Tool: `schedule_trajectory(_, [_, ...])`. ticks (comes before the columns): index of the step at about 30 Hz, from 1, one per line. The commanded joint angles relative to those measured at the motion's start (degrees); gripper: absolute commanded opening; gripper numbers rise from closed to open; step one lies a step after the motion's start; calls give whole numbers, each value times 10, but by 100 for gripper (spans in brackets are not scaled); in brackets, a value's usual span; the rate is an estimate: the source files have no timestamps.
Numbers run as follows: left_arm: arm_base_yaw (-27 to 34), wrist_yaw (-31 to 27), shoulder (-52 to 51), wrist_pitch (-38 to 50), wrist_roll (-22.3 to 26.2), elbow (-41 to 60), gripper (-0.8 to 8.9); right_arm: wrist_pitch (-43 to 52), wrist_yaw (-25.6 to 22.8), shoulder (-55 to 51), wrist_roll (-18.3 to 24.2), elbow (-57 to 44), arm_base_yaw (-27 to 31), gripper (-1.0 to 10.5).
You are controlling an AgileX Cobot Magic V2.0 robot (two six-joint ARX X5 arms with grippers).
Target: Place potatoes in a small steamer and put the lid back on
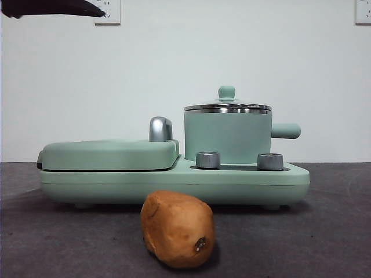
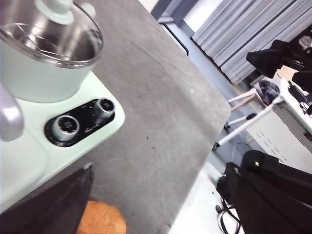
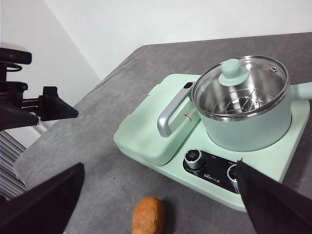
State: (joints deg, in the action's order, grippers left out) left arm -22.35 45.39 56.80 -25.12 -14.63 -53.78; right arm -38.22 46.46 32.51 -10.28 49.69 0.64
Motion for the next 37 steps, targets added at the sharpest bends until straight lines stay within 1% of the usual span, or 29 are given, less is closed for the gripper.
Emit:
schedule_trajectory(1, [-16,5,25,5,1,-33,441,3,1,4,2,9,-2,496])
schedule_trajectory(4, [-33,-2,59,2,3,-69,441,3,1,4,1,9,-2,496])
schedule_trajectory(7, [-50,-27,98,-18,17,-115,440,-1,0,4,0,9,-2,496])
schedule_trajectory(11, [-73,-72,160,-65,47,-187,440,-10,0,4,0,9,-2,496])
schedule_trajectory(15, [-97,-131,235,-116,84,-273,439,-15,0,4,0,9,-2,496])
schedule_trajectory(20, [-120,-199,329,-140,121,-369,437,-15,0,4,0,9,-2,496])
schedule_trajectory(27, [-142,-303,450,-107,168,-476,437,-14,0,4,1,9,-2,496])
schedule_trajectory(29, [-147,-322,477,-88,179,-494,437,-15,0,4,1,9,-2,496])
schedule_trajectory(32, [-150,-325,513,-59,185,-513,436,-15,0,4,1,9,-2,496])
schedule_trajectory(37, [-150,-328,554,11,184,-515,436,-15,0,4,1,9,-2,496])
